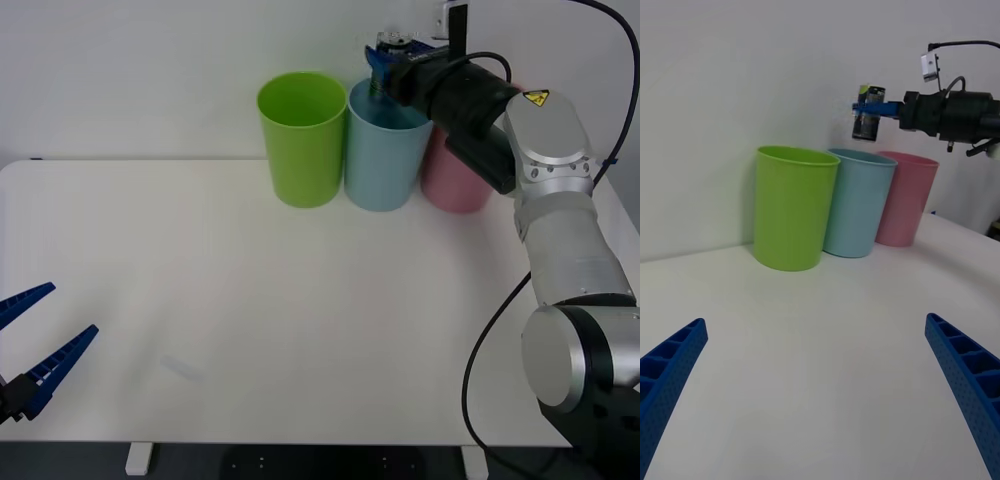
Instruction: Grasp the object on the table and drop it into the matching bin: aluminum can to the light blue bin, PET bottle to the pink bin.
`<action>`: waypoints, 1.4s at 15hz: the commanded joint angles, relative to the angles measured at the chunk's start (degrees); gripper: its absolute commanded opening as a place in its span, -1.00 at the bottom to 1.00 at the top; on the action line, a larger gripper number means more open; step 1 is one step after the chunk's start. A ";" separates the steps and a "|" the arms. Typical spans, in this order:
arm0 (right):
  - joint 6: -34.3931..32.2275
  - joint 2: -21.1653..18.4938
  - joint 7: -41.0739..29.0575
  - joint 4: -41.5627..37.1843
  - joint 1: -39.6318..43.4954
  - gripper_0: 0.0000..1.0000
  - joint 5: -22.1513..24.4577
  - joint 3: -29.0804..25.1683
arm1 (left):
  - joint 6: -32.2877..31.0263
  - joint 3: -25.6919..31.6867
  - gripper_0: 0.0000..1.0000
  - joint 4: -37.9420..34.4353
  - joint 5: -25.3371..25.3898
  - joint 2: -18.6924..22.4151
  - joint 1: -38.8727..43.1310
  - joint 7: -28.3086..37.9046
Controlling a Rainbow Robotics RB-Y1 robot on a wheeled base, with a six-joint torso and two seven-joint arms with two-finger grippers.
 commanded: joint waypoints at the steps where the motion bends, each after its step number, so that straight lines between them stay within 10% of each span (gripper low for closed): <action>1: -0.05 -0.12 0.91 0.02 0.09 1.00 -0.88 0.16 | 0.00 0.00 1.00 0.00 0.00 0.00 0.00 0.00; 21: -5.50 -12.95 2.49 -26.08 25.14 1.00 -20.57 12.11 | 0.00 0.00 1.00 0.00 0.00 0.00 0.00 0.00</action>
